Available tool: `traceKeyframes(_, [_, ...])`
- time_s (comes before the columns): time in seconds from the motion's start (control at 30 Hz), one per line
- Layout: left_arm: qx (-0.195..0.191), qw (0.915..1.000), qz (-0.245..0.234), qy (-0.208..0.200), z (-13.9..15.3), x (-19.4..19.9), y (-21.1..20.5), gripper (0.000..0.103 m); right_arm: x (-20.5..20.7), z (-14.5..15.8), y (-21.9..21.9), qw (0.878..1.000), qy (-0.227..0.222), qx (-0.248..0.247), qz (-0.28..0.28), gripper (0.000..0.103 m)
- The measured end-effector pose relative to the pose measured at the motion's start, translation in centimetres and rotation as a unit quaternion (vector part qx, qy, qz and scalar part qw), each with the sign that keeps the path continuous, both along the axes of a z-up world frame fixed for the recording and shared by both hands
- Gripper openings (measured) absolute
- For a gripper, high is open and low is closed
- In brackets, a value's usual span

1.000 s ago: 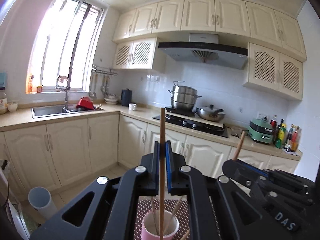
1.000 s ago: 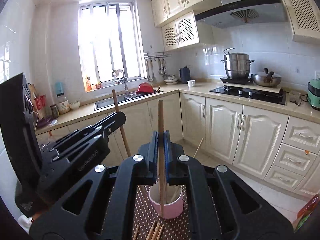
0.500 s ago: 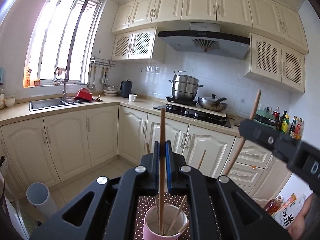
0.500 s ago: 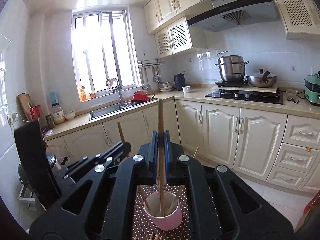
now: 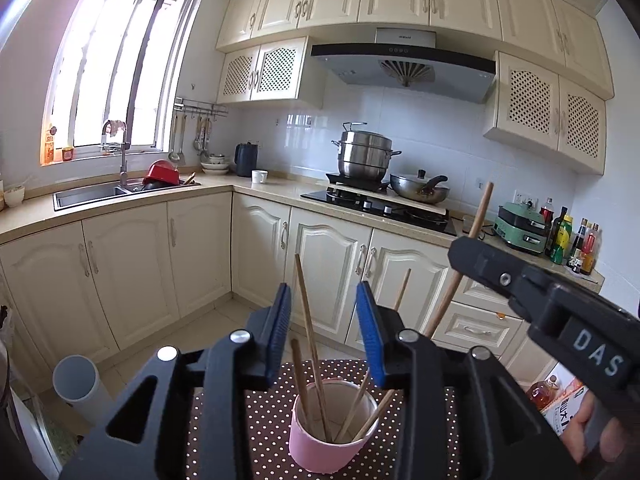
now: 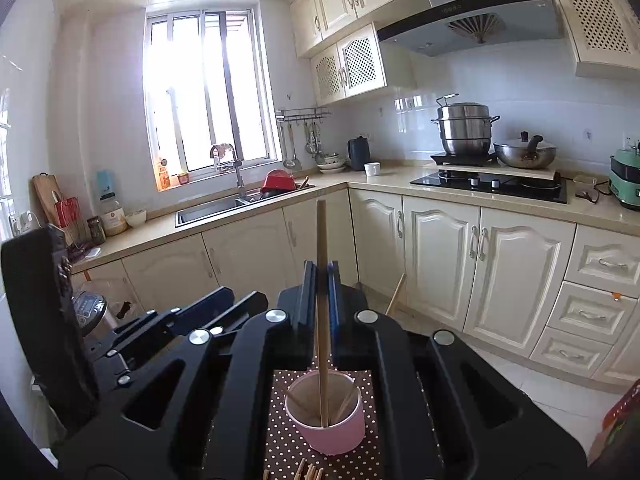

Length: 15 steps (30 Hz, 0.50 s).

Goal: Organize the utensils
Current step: 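Open the left tool to release its chopstick while the right tool releases its own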

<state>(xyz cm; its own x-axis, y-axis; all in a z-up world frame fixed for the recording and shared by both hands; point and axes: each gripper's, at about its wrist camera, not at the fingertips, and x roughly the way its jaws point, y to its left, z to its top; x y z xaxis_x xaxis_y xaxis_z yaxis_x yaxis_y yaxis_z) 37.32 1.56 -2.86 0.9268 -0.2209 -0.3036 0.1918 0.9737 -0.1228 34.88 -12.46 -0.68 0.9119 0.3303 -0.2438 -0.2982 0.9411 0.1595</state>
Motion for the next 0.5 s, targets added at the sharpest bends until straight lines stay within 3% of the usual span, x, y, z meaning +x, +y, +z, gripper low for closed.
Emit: traceKeyframes(0.5, [0.030,0.9993,0.018,0.013,0.1,-1.6,0.6,0.042,-0.1,-2.8,0.0,0.999,0.035,-0.001,-0.007,0.006])
